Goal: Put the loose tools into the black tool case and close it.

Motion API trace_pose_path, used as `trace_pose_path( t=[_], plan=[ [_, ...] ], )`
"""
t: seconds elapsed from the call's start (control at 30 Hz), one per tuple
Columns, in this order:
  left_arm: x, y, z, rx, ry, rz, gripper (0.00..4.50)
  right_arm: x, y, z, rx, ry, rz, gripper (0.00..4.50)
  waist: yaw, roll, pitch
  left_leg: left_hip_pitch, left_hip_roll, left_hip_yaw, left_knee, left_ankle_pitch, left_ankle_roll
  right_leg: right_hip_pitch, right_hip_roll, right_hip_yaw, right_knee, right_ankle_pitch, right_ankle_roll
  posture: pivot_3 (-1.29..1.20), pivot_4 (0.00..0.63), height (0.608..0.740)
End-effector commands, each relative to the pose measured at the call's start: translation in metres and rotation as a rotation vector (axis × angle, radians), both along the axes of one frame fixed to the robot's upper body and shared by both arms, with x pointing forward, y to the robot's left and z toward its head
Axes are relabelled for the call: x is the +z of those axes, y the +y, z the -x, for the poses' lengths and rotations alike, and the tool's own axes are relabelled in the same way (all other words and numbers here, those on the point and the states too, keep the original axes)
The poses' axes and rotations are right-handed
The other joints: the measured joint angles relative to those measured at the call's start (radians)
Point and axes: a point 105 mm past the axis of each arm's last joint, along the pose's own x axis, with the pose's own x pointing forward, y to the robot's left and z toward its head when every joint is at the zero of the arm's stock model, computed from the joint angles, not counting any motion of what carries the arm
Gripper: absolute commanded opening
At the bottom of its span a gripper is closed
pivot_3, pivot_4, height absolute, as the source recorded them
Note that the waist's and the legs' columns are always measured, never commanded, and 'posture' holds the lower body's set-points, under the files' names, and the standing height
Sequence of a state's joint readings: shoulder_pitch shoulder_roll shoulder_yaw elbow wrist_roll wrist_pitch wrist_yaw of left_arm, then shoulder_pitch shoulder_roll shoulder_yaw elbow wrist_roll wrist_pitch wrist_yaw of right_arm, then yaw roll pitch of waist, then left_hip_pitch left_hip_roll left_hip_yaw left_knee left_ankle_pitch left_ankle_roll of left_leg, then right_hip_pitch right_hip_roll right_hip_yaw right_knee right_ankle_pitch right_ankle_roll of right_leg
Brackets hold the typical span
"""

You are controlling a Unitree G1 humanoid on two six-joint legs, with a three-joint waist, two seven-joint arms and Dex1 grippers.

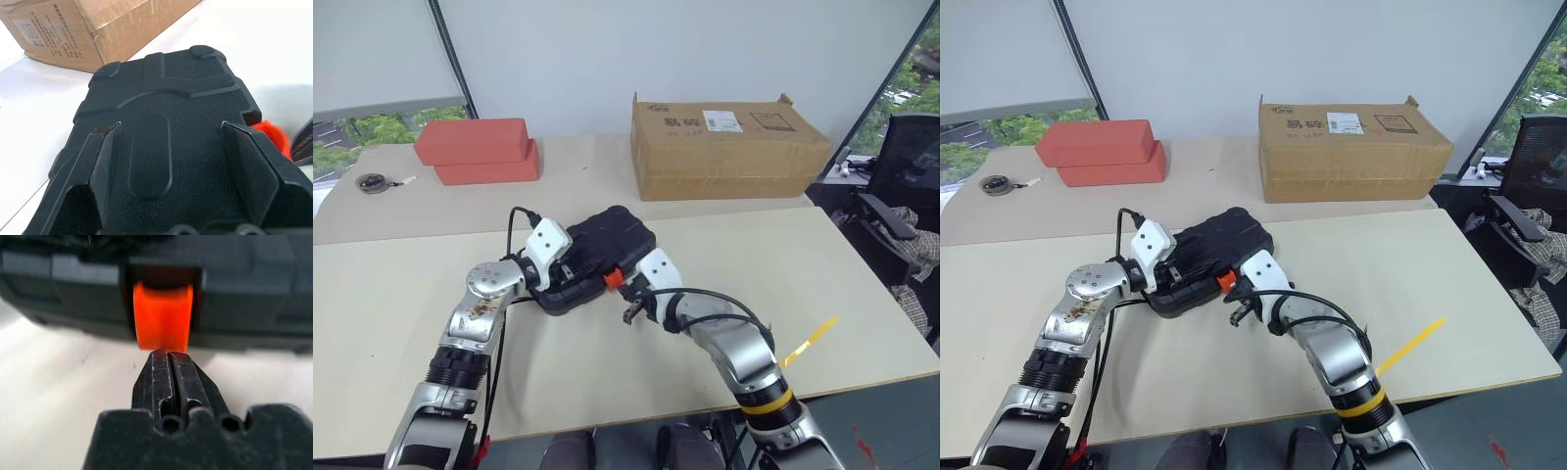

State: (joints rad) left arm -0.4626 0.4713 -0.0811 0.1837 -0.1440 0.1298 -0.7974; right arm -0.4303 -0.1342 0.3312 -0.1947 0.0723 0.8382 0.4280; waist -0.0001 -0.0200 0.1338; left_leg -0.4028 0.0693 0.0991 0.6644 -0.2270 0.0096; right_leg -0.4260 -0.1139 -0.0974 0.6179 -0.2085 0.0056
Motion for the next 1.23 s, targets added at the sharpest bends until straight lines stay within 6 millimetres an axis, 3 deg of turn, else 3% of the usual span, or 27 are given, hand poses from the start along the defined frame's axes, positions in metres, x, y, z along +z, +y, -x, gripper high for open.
trace_pose_path(
  t=[0.03,0.2,0.33,0.53,0.63,0.73,0.87,1.03,1.17,1.23],
  plan=[
    [-0.046,0.007,0.007,0.028,0.155,-0.054,3.51,0.023,0.011,-0.014,-0.01,-0.073,-0.049,0.09,-0.003,0.001,0.0,0.0,0.0,0.0,0.0,0.0,0.0,0.0,0.0,0.0,0.0,0.0,0.0,0.0,0.15,0.713],
    [-0.045,0.011,0.006,0.039,0.151,-0.057,3.51,0.025,0.013,-0.019,-0.012,-0.078,-0.056,0.09,-0.006,0.001,0.001,-0.001,0.0,0.0,0.0,0.0,0.0,-0.001,0.0,0.0,0.0,0.0,0.0,0.0,0.15,0.713],
    [-0.04,0.016,0.008,0.052,0.135,-0.029,3.51,0.021,0.003,-0.014,-0.005,-0.066,-0.052,0.09,-0.01,0.001,0.001,-0.001,0.0,-0.001,0.0,0.0,0.0,-0.001,0.0,0.0,0.0,0.0,0.0,0.0,0.15,0.713],
    [0.002,0.044,0.015,0.086,0.019,0.156,3.51,0.002,-0.035,0.001,0.068,-0.097,0.005,0.09,-0.018,0.001,0.001,-0.002,0.0,0.0,-0.004,0.001,0.004,-0.002,0.0,0.0,-0.005,0.004,0.006,0.0,0.15,0.713],
    [0.025,0.072,0.03,0.117,-0.009,0.229,3.51,0.011,-0.061,0.005,0.124,-0.163,-0.083,0.09,-0.023,0.0,0.002,-0.005,0.0,0.001,-0.006,0.002,0.007,-0.006,0.001,0.001,-0.006,0.003,0.008,0.0,0.15,0.713],
    [0.025,0.091,0.056,0.097,0.04,0.202,3.51,0.021,-0.085,0.011,0.177,-0.169,-0.159,0.09,-0.028,0.0,0.004,-0.009,0.001,0.002,-0.008,0.001,0.007,-0.011,0.003,0.002,-0.006,0.003,0.008,0.0,0.15,0.713],
    [0.021,0.119,0.081,0.169,0.093,0.209,4.5,0.027,-0.117,0.007,0.162,-0.201,-0.141,1.24,-0.014,-0.002,0.005,-0.01,0.0,0.002,-0.009,0.001,0.006,-0.012,0.002,0.002,-0.007,0.002,0.008,0.0,0.15,0.713],
    [-0.002,0.156,0.113,0.341,0.127,0.112,4.5,0.024,-0.155,0.009,0.155,-0.219,-0.146,2.85,-0.002,-0.003,0.007,-0.011,0.0,0.003,-0.009,0.0,0.007,-0.012,0.0,0.002,-0.009,0.001,0.008,0.0,0.15,0.713],
    [-0.018,0.153,0.135,0.364,0.16,0.084,4.5,0.021,-0.175,0.009,0.149,-0.231,-0.145,4.27,0.009,-0.003,0.008,-0.012,0.0,0.003,-0.008,0.0,0.007,-0.013,-0.001,0.002,-0.009,-0.003,0.002,0.0,0.15,0.713],
    [-0.029,0.148,0.143,0.348,0.177,0.064,4.5,0.02,-0.18,0.007,0.152,-0.239,-0.127,4.47,0.011,-0.003,0.008,-0.012,0.0,0.003,-0.008,-0.001,0.006,-0.013,-0.001,0.002,-0.008,-0.003,0.001,0.0,0.15,0.713]
  ],
)
